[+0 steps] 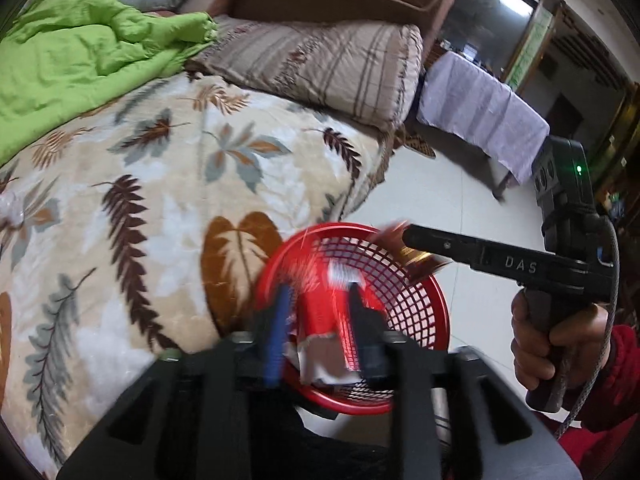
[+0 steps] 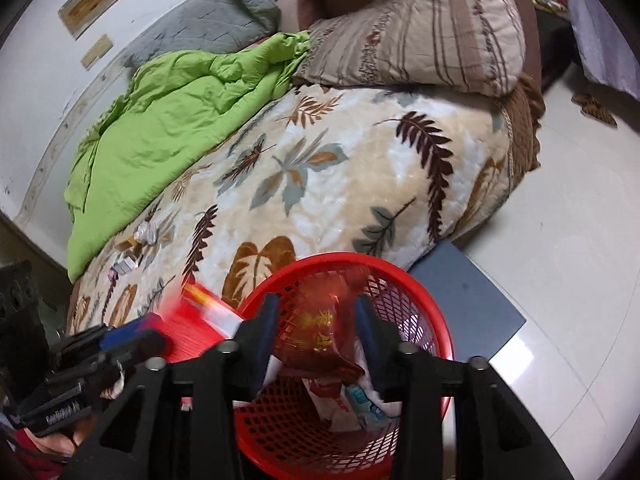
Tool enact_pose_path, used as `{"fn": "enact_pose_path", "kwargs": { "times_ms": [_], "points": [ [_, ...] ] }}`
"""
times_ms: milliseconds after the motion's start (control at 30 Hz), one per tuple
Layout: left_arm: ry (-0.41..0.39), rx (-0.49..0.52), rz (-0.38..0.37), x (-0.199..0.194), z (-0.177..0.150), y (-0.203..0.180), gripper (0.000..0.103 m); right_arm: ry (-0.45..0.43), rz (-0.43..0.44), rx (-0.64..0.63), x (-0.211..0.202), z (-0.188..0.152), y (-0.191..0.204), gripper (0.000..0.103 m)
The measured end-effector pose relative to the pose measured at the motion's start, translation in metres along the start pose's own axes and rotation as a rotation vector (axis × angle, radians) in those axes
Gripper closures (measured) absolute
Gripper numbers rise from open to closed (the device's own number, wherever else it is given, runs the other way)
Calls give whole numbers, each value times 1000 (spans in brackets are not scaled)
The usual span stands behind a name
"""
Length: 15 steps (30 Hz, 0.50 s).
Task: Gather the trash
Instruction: 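Carry both items over the red wastebasket and open both tools, then move both tools back toward the remaining trash on the bed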
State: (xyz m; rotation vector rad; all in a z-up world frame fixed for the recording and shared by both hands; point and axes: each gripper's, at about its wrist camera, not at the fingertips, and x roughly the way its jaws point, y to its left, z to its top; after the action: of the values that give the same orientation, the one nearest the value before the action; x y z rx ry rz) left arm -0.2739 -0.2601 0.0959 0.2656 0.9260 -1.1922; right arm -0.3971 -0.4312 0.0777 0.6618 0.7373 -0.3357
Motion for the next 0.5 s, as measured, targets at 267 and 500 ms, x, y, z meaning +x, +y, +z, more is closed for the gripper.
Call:
{"fn": "enact_pose_path", "kwargs": {
  "times_ms": [267,500],
  "points": [
    [-83,-49,84,-27,-4,21,37,-19,27,-56,6,12,22,54],
    [-135,-208,198,-62,-19,75,36,7,108,-201,25,15,84,54]
  ]
}}
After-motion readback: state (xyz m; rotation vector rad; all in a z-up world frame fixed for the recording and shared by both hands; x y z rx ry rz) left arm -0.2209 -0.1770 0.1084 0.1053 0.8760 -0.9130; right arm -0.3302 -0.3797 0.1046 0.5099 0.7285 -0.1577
